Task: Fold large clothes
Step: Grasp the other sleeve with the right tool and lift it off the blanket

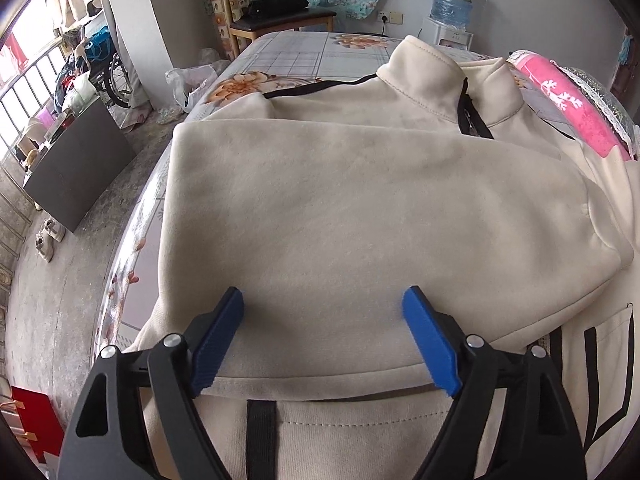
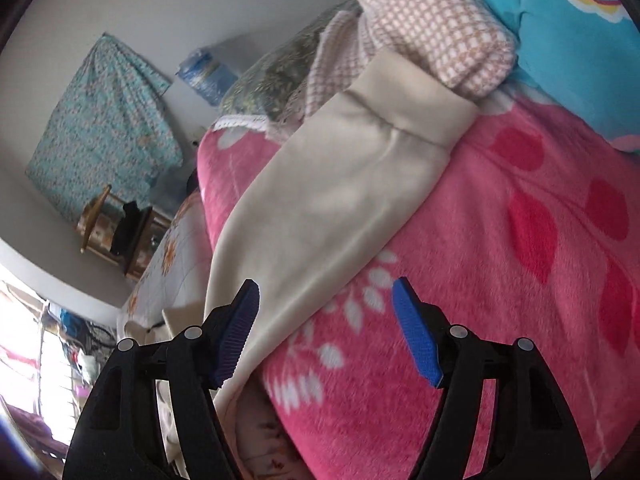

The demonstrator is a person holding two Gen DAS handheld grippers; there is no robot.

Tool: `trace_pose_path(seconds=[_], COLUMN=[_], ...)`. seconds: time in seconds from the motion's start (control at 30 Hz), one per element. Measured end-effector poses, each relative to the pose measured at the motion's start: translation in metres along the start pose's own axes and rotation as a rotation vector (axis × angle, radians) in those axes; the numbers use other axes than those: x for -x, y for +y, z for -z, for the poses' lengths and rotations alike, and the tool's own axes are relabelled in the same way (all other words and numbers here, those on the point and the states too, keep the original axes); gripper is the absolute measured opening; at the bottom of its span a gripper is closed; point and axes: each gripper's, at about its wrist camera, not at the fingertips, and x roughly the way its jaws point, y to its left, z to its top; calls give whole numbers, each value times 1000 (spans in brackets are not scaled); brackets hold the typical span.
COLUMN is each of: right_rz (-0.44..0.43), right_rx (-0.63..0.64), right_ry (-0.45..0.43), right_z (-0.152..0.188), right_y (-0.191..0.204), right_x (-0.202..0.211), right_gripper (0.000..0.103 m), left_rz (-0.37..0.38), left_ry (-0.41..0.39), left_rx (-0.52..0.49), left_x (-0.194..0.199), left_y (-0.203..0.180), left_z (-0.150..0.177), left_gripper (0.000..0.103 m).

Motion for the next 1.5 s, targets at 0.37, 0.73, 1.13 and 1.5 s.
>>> trace_pose_path(seconds=[0.37, 0.73, 1.13, 1.5], right_rz=[135, 120, 56, -175], right_rx=[-180, -261, 54, 400], right_ry=[-90, -110, -269, -360], right_z=[-56, -71, -56, 6], right_y=[-49, -84, 15, 164], right_x=[-33, -46, 49, 131], right_gripper=[53, 16, 6, 6], left_rz=[-34, -50, -54, -40], left_ry=[14, 19, 19, 13], left_rx=[6, 1, -10, -9], left_x=[-1, 0, 1, 0], left_y=[-3, -6, -7, -5], left_z=[-2, -2, -1, 0], left_gripper=[83, 83, 83, 83])
